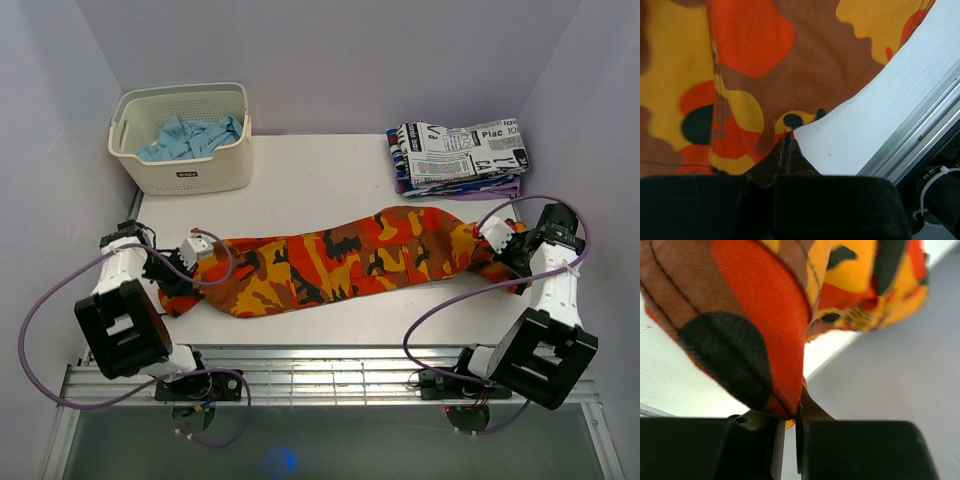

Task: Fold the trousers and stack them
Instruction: Flatten the trousers out

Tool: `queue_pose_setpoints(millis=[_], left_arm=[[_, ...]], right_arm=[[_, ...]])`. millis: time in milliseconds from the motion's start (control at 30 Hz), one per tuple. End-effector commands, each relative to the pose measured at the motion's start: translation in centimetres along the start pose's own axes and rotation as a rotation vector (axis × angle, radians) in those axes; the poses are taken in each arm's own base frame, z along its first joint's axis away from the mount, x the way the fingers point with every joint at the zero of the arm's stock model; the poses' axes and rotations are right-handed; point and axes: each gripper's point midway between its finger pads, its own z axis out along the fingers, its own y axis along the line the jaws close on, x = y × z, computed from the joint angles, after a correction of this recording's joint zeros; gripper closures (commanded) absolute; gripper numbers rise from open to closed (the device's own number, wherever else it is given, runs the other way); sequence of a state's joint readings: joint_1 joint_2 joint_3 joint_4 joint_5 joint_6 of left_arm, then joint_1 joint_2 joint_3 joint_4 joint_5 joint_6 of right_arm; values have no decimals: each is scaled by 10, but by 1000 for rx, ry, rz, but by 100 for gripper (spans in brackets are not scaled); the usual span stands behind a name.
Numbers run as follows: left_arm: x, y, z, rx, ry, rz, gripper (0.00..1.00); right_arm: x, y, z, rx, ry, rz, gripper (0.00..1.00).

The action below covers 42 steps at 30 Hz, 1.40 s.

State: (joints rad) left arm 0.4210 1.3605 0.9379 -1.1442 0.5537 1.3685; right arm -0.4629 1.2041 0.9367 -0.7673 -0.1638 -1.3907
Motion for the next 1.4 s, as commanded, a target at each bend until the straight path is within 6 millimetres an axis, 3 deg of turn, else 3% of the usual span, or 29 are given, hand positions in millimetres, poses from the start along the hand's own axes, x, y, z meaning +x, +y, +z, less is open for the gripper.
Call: queue_pose_setpoints(millis=[0,33,200,333,433,500,633,700,767,833,867,900,967,1000,1033,1067,1100,1200,1233,1333,1367], left_arm=[[25,34,27,-36,75,-48,100],[28,39,35,-34,84,-123,100],[37,102,67,-111,136,-309,100],[40,167,81,-215,161,-403,100],[33,202,72,-282,162,-396,100],[16,225,54,-327,137,-350,100],[-18,242,8,-360,73,-274,100],[-37,245,-27,-389,24,-238,100],[-46,240,-48,-387,-9,-210,100],[-49,239,-83,-432,-40,-186,100],[-45,233,-90,-429,-34,-168,100],[-33,228,-97,-425,-45,-180,100],[-12,213,-113,-423,-35,-163,100],[-2,207,-113,-415,-27,-164,100],[15,191,-101,-370,-16,-183,100],[30,183,-107,-377,-1,-159,100],[50,163,-87,-321,24,-186,100],[87,140,-70,-289,99,-162,100],[103,117,-46,-229,123,-181,100],[130,109,-25,-247,201,-131,100],[139,105,-14,-248,217,-133,100]], right_arm=[[-6,0,17,-60,0,-87,92],[-10,1,23,-81,0,-83,92],[-14,2,62,-151,87,-30,92],[-41,-10,86,-129,96,-19,92],[-57,-26,89,-122,87,0,92],[-69,-52,83,-81,69,3,92],[-76,-88,43,20,36,-42,92],[-79,-103,24,74,12,-68,92],[-77,-113,-3,125,-15,-101,92],[-68,-115,-20,149,-26,-106,92],[-67,-112,-34,165,-45,-144,92],[-59,-101,-30,143,-38,-154,92],[-42,-92,-41,166,-19,-225,92],[-32,-83,-38,155,-5,-238,92],[-14,-61,-29,111,18,-228,92],[-6,-50,-24,87,31,-259,92],[11,-22,-8,17,49,-250,92],[27,7,1,-14,77,-305,92],[35,34,15,-73,80,-311,92],[48,59,27,-107,115,-380,92],[58,77,34,-152,140,-392,87]])
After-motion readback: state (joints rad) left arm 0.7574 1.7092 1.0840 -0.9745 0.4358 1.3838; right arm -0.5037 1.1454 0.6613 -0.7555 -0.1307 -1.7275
